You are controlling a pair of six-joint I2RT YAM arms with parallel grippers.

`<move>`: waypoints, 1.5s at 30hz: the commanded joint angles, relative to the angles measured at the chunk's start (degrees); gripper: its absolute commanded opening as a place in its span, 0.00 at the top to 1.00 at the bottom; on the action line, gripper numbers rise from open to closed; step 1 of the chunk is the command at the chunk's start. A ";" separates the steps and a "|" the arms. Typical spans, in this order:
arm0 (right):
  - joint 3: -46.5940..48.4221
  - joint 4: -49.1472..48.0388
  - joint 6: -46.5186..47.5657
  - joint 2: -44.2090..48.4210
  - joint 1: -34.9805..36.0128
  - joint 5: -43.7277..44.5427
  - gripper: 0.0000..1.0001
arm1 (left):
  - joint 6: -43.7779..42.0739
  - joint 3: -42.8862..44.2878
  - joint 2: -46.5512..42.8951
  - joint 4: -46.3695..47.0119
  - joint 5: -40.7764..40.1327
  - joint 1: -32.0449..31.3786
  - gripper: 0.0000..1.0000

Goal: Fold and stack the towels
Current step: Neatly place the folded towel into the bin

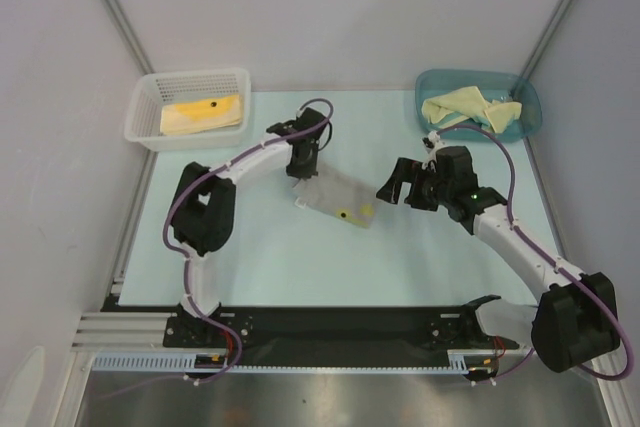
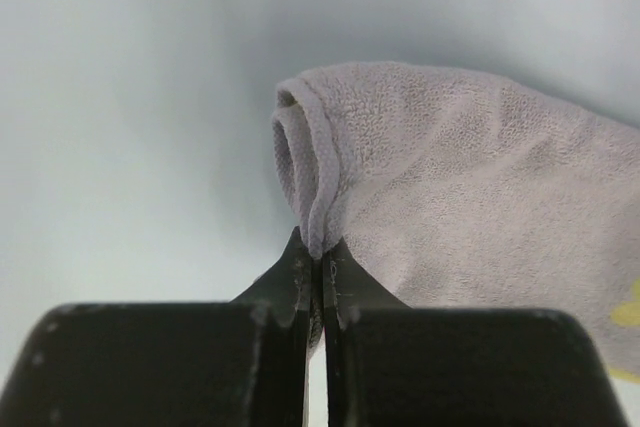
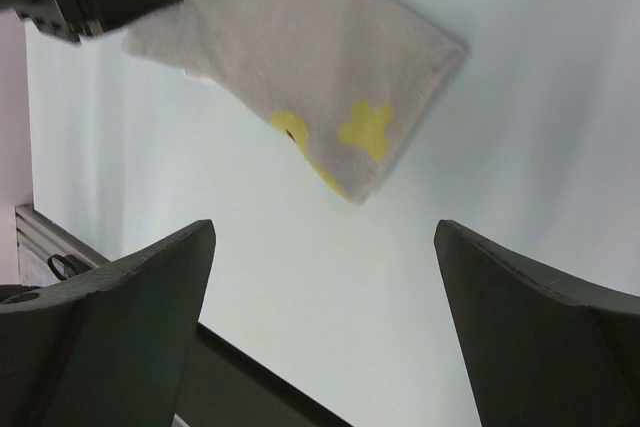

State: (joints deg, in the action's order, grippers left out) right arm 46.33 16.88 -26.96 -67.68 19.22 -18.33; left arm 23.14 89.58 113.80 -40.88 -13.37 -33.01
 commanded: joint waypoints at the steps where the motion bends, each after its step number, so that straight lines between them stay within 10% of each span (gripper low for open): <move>1: 2.37 -0.71 0.77 0.36 -0.42 1.01 0.00 | -5.72 8.31 2.74 -4.01 -2.01 4.18 1.00; 15: 7.72 -3.61 4.54 -10.26 -1.65 0.75 0.00 | -15.75 50.14 19.44 -11.77 -3.34 19.20 1.00; 45: 11.07 -2.56 8.24 -19.42 -2.96 3.30 0.00 | -16.46 44.36 24.10 14.07 7.30 41.80 1.00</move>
State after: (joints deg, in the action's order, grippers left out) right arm 54.92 14.76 -19.86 -86.70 16.49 -15.84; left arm 7.88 133.34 137.08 -31.62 -5.80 6.44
